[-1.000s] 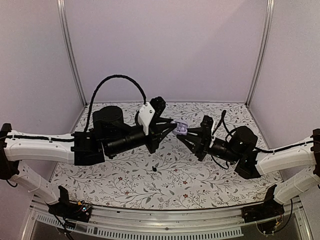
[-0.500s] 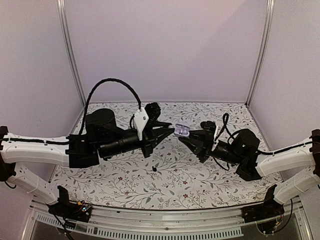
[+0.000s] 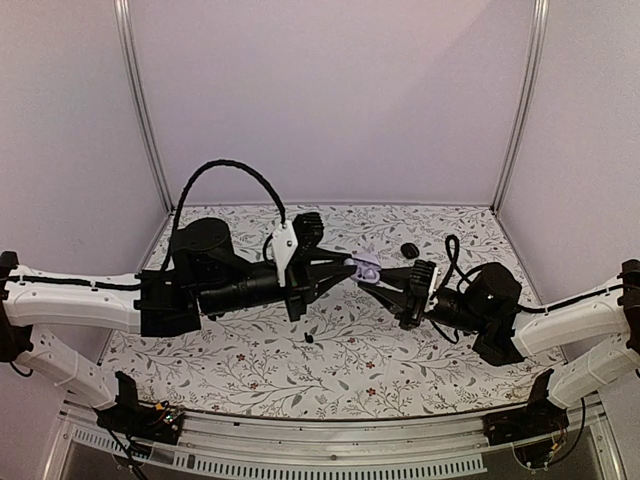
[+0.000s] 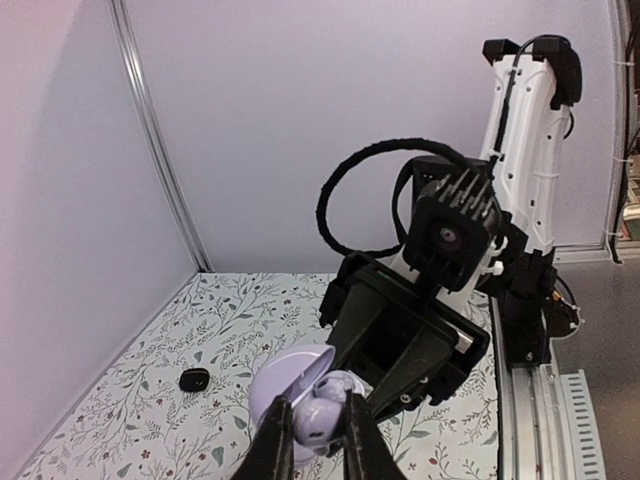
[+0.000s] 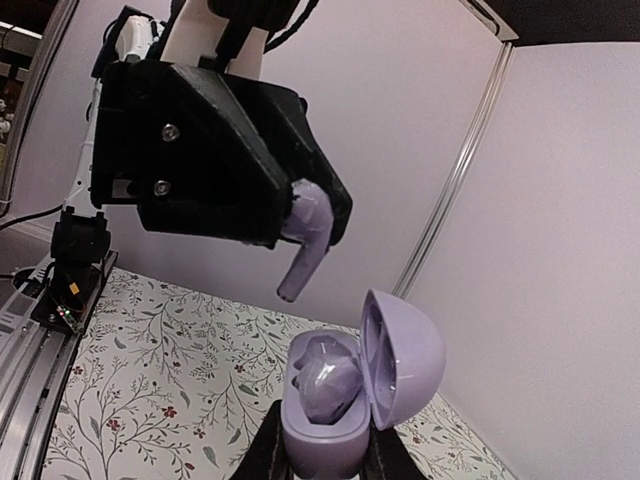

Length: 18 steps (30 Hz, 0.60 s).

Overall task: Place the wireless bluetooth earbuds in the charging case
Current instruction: Insert the left earbud into the left side groove of the charging case.

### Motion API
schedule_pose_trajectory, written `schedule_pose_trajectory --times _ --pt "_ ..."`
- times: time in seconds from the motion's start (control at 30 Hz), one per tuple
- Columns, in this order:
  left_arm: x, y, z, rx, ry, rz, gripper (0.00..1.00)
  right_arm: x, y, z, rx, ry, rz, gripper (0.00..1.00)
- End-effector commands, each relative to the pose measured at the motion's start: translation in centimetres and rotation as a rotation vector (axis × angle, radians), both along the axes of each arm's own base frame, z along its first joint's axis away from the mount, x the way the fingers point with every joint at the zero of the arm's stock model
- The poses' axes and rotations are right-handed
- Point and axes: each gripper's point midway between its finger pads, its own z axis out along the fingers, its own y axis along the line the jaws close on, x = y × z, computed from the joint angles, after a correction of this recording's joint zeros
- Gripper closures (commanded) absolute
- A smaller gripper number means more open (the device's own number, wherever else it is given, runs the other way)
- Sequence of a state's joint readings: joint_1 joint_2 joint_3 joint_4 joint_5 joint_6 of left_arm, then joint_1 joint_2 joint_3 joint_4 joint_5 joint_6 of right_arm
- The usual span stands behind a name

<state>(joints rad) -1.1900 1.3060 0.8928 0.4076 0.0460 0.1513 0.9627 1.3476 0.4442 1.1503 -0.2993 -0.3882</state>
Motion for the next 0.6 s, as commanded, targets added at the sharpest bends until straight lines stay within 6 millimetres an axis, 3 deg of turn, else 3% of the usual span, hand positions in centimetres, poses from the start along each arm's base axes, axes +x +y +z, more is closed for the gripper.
schedule_pose_trajectory --times 0.0,0.57 --pt "0.1 -0.3 0.1 -0.012 -0.022 -0.004 0.99 -0.8 0.0 0.6 0.015 -0.052 0.02 1.0" --pt "1.0 -0.9 -0.6 0.001 -0.011 0.033 1.0 -1.1 0.5 2.3 0.105 0.061 0.071 1.0"
